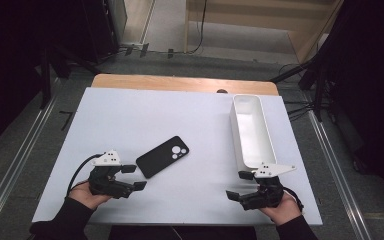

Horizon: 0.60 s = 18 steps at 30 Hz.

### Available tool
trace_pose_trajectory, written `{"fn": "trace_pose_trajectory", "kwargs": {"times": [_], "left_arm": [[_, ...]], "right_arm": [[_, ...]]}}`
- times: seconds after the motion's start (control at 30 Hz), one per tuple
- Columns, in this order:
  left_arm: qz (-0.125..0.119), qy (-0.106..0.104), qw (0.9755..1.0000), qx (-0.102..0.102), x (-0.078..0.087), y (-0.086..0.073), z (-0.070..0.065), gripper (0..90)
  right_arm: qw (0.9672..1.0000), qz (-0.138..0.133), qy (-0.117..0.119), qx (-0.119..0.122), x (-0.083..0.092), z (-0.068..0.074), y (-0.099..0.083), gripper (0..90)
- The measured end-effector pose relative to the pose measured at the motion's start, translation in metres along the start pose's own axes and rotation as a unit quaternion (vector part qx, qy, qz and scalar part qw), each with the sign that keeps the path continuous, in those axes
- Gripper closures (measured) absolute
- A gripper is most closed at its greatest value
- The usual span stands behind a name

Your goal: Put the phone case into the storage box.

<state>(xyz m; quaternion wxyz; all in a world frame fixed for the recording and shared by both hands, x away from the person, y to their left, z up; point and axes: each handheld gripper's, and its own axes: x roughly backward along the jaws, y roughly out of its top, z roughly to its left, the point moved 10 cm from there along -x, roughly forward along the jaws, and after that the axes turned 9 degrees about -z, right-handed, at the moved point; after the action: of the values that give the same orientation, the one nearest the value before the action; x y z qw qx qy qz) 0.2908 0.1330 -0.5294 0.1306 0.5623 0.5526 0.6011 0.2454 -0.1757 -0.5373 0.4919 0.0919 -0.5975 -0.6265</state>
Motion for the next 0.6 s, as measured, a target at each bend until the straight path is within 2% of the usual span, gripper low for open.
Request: {"fn": "trace_pose_trajectory", "kwargs": {"times": [0.27, 0.6], "left_arm": [[0.002, -0.001, 1.0, 0.001, 0.0, 0.0, -0.001, 25.9], [-0.016, 0.028, 0.9994, 0.008, 0.008, 0.004, 0.013, 25.8]], "right_arm": [[1.0, 0.002, -0.001, 0.001, 0.0, -0.001, -0.001, 12.3], [1.0, 0.004, 0.0, 0.0, 0.0, 0.0, -0.001, 12.3]]}}
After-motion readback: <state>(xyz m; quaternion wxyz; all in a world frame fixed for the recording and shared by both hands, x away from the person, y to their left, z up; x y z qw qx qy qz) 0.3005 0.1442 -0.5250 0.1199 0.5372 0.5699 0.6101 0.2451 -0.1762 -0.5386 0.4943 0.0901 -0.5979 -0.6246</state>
